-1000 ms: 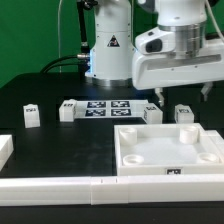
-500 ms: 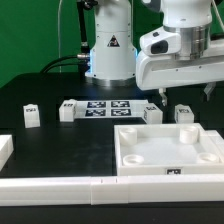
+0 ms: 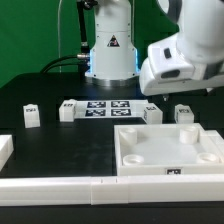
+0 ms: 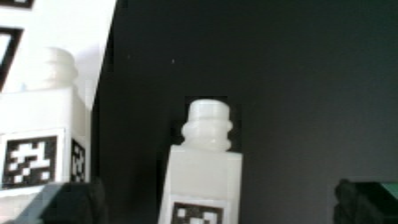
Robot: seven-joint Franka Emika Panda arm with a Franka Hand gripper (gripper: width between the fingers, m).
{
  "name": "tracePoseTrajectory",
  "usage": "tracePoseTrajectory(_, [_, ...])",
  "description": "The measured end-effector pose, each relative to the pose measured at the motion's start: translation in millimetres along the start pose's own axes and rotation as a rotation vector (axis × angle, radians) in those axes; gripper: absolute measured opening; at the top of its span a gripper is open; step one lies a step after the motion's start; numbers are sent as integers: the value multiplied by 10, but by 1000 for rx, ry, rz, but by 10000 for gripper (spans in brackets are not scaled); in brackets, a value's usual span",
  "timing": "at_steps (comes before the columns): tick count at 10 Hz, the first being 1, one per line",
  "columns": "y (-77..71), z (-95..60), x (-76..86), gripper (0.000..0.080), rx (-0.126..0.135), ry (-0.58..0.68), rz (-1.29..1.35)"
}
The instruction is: Assemble one leg
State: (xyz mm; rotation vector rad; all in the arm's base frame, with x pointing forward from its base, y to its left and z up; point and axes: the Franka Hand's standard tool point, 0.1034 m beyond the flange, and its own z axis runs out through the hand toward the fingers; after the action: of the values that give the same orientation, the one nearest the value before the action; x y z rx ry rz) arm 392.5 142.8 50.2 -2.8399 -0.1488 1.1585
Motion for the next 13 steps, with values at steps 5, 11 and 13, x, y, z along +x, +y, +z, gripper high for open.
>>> tracePoseTrajectory(5, [-44,88,208,648,19,-119,-10])
tracePoseTrajectory(11, [-11,300,269,648,24,-81,-22])
tracePoseTrajectory(13, [-12,297,273,523,25,-79,-37])
